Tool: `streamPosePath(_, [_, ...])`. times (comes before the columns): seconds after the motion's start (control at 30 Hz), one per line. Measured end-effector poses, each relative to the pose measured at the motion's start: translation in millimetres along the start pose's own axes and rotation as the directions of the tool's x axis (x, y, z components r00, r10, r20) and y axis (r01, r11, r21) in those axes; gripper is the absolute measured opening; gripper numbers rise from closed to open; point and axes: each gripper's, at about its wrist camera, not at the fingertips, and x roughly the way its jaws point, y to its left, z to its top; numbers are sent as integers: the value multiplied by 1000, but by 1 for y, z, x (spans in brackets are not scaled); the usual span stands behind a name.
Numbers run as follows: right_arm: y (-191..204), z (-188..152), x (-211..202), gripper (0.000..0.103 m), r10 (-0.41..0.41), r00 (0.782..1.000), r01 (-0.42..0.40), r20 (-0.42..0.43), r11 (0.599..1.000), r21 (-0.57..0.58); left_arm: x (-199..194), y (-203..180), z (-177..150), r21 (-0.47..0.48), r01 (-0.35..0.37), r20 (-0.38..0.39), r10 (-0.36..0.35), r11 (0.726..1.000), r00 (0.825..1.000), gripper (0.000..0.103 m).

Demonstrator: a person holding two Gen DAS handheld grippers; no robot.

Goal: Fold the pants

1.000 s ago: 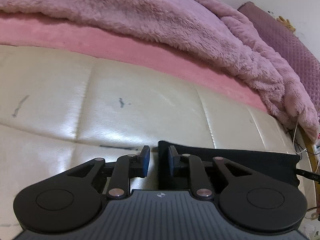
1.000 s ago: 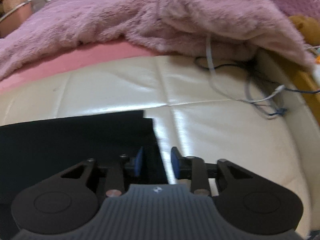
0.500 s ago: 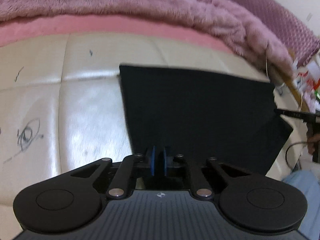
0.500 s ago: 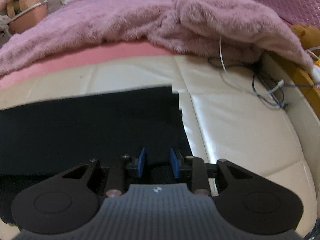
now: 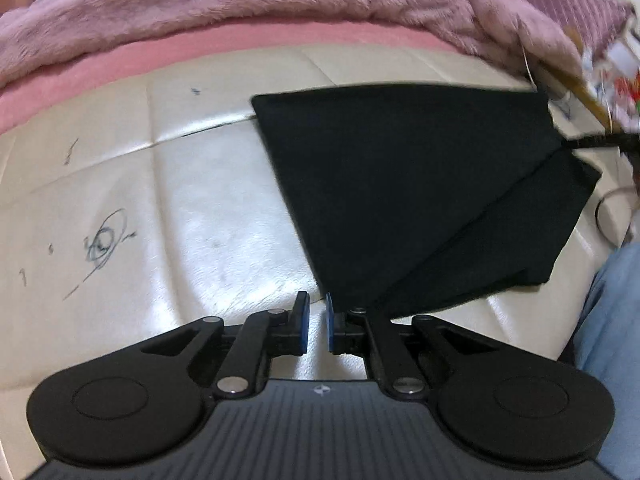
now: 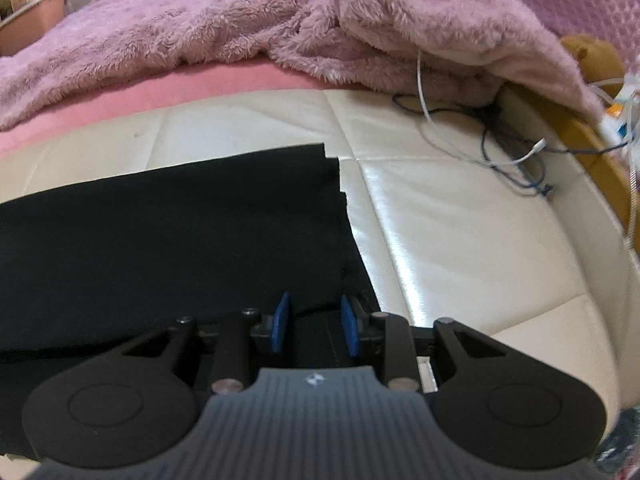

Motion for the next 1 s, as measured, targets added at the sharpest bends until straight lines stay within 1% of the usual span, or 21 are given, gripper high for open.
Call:
streamPosePath(0.07, [9, -4, -14, 24, 12, 999, -12, 29, 1000, -7, -8, 10, 2, -73, 46, 38, -44, 996, 998, 11])
streamPosePath(0.17, [25, -11, -35, 24, 57, 997, -56, 50, 998, -16, -11, 27, 10, -205, 105, 98, -86, 973, 991, 39])
streamPosePath(0.2, [33, -14, -42, 24, 84, 995, -83, 60, 996, -23, -9, 33, 12, -244, 119, 116, -93, 963, 989, 42])
streamPosePath(0.23, [40, -17, -48, 24, 108, 992, -106, 66, 994, -30, -5, 41, 15, -294, 142, 133, -106, 945, 985, 45])
streamPosePath(0.27, [47, -19, -54, 24, 130, 989, -128, 70, 991, -33, 1, 47, 18, -339, 165, 140, -123, 926, 982, 45])
streamPosePath(0.3, [54, -22, -59, 25, 156, 985, -155, 72, 987, -32, 8, 55, 19, -387, 194, 147, -147, 901, 978, 45])
streamPosePath(0.33, [60, -25, -63, 25, 182, 981, -181, 72, 983, -28, 16, 63, 21, -443, 234, 161, -181, 865, 970, 45])
streamPosePath(0.37, [66, -27, -65, 25, 206, 976, -204, 68, 979, -24, 23, 68, 21, -480, 259, 170, -200, 838, 965, 45])
streamPosePath(0.4, [71, -29, -67, 25, 230, 971, -229, 62, 973, -22, 30, 73, 21, -512, 275, 176, -214, 814, 961, 45])
streamPosePath(0.43, [78, -32, -68, 25, 249, 967, -249, 56, 968, -21, 37, 74, 23, -534, 281, 178, -219, 797, 959, 45])
streamPosePath(0.57, [102, -40, -70, 25, 291, 956, -290, 38, 956, -33, 50, 75, 27, -539, 295, 183, -233, 789, 955, 45])
streamPosePath(0.63, [110, -40, -65, 25, 294, 956, -293, 21, 955, -40, 56, 76, 29, -539, 310, 189, -246, 783, 951, 45])
streamPosePath(0.73, [119, -37, -61, 25, 295, 955, -294, 7, 954, -55, 66, 78, 31, -539, 340, 206, -271, 770, 940, 45])
streamPosePath(0.83, [125, -33, -57, 25, 311, 950, -311, -6, 949, -54, 72, 77, 30, -545, 371, 228, -292, 752, 929, 41])
streamPosePath(0.87, [128, -31, -55, 25, 306, 952, -306, -14, 950, -59, 73, 76, 30, -549, 374, 231, -294, 747, 927, 33])
streamPosePath(0.93, [135, -30, -53, 25, 297, 954, -299, -34, 951, -84, 74, 76, 31, -553, 353, 221, -276, 755, 935, 14])
streamPosePath(0.97, [139, -29, -52, 25, 293, 955, -296, -43, 949, -107, 73, 77, 31, -557, 361, 227, -281, 748, 933, 11])
streamPosePath(1.0, [145, -28, -51, 25, 288, 956, -293, -55, 946, -141, 71, 78, 31, -561, 357, 226, -276, 747, 934, 10])
